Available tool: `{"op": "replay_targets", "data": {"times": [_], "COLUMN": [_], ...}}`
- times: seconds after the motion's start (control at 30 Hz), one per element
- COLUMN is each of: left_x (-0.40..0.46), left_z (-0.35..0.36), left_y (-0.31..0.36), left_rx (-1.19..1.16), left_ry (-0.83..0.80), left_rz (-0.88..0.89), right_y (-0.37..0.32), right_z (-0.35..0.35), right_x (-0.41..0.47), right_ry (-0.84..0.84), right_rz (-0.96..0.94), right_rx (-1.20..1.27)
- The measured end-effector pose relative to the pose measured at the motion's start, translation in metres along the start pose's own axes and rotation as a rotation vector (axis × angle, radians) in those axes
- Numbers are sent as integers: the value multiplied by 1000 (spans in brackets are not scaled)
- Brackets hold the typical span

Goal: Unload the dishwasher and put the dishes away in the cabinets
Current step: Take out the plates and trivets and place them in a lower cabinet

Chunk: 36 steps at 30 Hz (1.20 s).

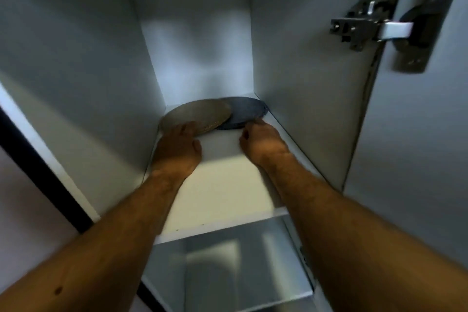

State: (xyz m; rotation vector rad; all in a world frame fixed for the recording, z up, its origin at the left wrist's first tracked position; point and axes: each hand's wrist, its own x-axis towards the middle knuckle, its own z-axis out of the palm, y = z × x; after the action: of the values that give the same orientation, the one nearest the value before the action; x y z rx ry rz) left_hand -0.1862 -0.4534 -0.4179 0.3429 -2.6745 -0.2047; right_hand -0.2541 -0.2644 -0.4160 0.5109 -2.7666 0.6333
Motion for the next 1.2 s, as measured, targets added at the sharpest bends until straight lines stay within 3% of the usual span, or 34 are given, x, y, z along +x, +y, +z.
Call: {"op": "replay_targets", "data": {"times": [0.07, 0.1, 0.2, 0.27, 0.37, 0.47, 0.6, 0.77, 1.2], "left_x": [-11, -19, -41, -52, -64, -79, -122, -168, -300], "left_z": [-7, -11, -33, -59, -101, -146, -191, -235, -291], "left_y": [6, 8, 18, 33, 53, 64, 73, 100, 180], "left_rx": [64, 123, 246, 203, 135, -19, -50, -207, -262], "left_ry": [10, -11, -99, -174, -233, -239, -32, -189, -308], "left_rz": [15, 70, 147, 122, -25, 54, 153, 22, 39], "right_y": [1, 0, -14, -23, -41, -58, -76, -78, -35], "right_z": [4, 4, -34, -59, -101, -148, -213, -275, -344], "right_x": [-14, -23, -48, -56, -79, -109, -156, -212, -359], "right_ry": [103, 78, -290, -381, -342, -281, -245, -237, -241], "right_rz": [-40, -66, -64, 5, 74, 110, 165, 244, 365], "right_rx": [60, 42, -77, -17, 86, 163, 223, 257, 340]}}
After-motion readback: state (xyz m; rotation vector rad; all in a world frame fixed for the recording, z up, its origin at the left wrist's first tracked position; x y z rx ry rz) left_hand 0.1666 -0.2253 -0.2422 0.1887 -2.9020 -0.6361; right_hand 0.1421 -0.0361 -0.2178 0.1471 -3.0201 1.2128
